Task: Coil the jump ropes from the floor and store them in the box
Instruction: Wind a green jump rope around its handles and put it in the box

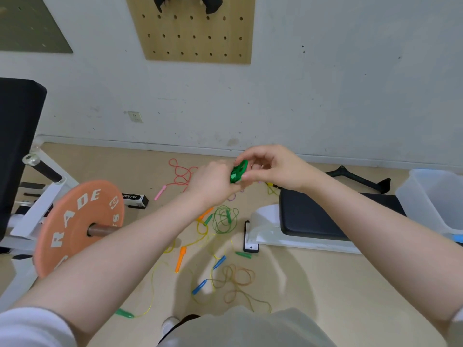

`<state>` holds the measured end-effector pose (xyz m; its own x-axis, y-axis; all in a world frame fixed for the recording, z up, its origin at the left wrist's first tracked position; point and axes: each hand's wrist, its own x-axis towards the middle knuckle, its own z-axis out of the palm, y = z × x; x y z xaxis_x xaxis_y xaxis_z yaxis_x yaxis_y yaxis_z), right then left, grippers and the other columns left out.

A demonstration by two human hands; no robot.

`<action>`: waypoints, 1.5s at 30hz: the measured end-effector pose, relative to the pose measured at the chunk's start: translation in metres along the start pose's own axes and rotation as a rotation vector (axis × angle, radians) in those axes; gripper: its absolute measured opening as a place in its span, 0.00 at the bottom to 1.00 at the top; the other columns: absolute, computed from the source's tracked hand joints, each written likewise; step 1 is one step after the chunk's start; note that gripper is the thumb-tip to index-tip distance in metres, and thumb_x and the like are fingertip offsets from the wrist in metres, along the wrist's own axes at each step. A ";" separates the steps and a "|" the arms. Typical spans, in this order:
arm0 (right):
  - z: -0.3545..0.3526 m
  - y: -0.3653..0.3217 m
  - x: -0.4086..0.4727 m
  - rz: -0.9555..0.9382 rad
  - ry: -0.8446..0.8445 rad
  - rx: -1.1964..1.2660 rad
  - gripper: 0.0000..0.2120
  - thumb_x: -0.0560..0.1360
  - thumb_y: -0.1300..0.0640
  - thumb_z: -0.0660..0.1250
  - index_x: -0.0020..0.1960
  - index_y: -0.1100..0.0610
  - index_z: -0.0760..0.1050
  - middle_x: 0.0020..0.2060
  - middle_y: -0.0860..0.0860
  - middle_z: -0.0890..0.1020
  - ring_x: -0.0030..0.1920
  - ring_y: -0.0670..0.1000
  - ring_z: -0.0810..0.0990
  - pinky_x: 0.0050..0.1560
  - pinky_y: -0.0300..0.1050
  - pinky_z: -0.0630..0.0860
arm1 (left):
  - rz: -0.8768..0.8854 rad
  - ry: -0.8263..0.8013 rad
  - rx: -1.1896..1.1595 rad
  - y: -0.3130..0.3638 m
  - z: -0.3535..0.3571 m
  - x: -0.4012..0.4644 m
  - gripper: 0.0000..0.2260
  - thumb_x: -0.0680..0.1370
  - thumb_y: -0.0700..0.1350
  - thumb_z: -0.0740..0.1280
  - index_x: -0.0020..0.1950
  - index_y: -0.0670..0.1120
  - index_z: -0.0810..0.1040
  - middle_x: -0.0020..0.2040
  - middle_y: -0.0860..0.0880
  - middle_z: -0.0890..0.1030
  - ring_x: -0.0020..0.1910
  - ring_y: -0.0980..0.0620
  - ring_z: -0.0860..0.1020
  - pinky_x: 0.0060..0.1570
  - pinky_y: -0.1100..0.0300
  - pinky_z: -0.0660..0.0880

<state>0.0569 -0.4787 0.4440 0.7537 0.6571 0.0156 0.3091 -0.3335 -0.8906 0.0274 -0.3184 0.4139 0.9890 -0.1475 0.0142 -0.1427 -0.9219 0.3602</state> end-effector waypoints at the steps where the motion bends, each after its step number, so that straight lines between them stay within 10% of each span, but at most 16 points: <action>1: 0.001 0.001 -0.001 -0.015 0.004 0.004 0.07 0.72 0.66 0.69 0.50 0.61 0.79 0.33 0.55 0.80 0.34 0.43 0.76 0.39 0.33 0.71 | -0.010 0.004 -0.001 -0.001 0.001 0.000 0.15 0.75 0.57 0.64 0.51 0.47 0.76 0.49 0.44 0.80 0.51 0.41 0.77 0.41 0.54 0.69; 4: 0.006 0.004 0.000 -0.048 0.036 -0.006 0.04 0.73 0.66 0.68 0.46 0.62 0.80 0.36 0.47 0.76 0.32 0.36 0.75 0.37 0.27 0.68 | -0.063 0.003 -0.069 -0.004 0.002 0.000 0.12 0.74 0.58 0.65 0.44 0.49 0.74 0.45 0.44 0.80 0.48 0.41 0.77 0.37 0.55 0.67; 8: 0.009 0.012 0.000 -0.008 0.040 0.073 0.08 0.74 0.60 0.67 0.38 0.61 0.80 0.37 0.49 0.76 0.34 0.51 0.74 0.34 0.51 0.73 | -0.120 0.044 -0.128 -0.009 0.002 0.001 0.11 0.73 0.56 0.67 0.43 0.49 0.73 0.43 0.46 0.80 0.46 0.42 0.77 0.39 0.56 0.69; 12: 0.009 0.010 -0.001 0.009 0.057 0.287 0.09 0.78 0.67 0.59 0.47 0.58 0.76 0.30 0.47 0.79 0.27 0.42 0.75 0.31 0.33 0.73 | -0.100 0.071 -0.144 -0.005 0.006 0.000 0.13 0.72 0.56 0.68 0.49 0.47 0.77 0.47 0.45 0.80 0.48 0.42 0.78 0.42 0.54 0.71; 17: 0.011 0.011 0.000 0.062 0.150 0.446 0.07 0.79 0.66 0.59 0.43 0.57 0.67 0.26 0.49 0.78 0.23 0.45 0.75 0.22 0.35 0.70 | -0.085 0.063 -0.154 -0.002 0.006 -0.002 0.14 0.71 0.57 0.68 0.49 0.48 0.77 0.46 0.46 0.79 0.47 0.43 0.78 0.42 0.53 0.73; 27: 0.001 0.016 -0.007 0.223 0.037 -0.145 0.09 0.75 0.61 0.67 0.36 0.59 0.73 0.22 0.50 0.76 0.20 0.44 0.68 0.24 0.33 0.66 | -0.016 0.122 0.025 0.001 0.000 0.000 0.18 0.72 0.57 0.67 0.54 0.45 0.75 0.51 0.47 0.79 0.52 0.43 0.77 0.45 0.54 0.70; 35: 0.005 0.008 0.004 0.311 0.346 -0.136 0.11 0.71 0.61 0.70 0.36 0.58 0.69 0.29 0.61 0.81 0.23 0.50 0.74 0.21 0.32 0.67 | 0.011 0.156 0.171 0.006 -0.004 0.001 0.17 0.74 0.54 0.66 0.59 0.47 0.73 0.57 0.49 0.75 0.53 0.41 0.77 0.44 0.52 0.72; 41: 0.005 0.006 0.002 0.185 0.223 -0.339 0.07 0.74 0.58 0.66 0.44 0.53 0.68 0.24 0.49 0.77 0.23 0.51 0.74 0.27 0.39 0.69 | 0.039 0.124 0.224 0.003 -0.004 -0.001 0.19 0.73 0.55 0.66 0.60 0.48 0.72 0.57 0.50 0.77 0.53 0.43 0.77 0.45 0.53 0.72; 45: 0.014 0.013 0.004 0.098 0.298 -0.769 0.06 0.76 0.52 0.63 0.50 0.54 0.72 0.41 0.51 0.80 0.42 0.56 0.78 0.38 0.45 0.69 | 0.002 0.107 0.179 0.000 -0.003 -0.001 0.18 0.72 0.58 0.67 0.56 0.48 0.72 0.53 0.48 0.79 0.53 0.43 0.77 0.48 0.52 0.74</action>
<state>0.0554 -0.4711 0.4261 0.8865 0.4303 0.1703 0.4627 -0.8200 -0.3370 0.0267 -0.3175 0.4169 0.9859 -0.1195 0.1169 -0.1402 -0.9721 0.1883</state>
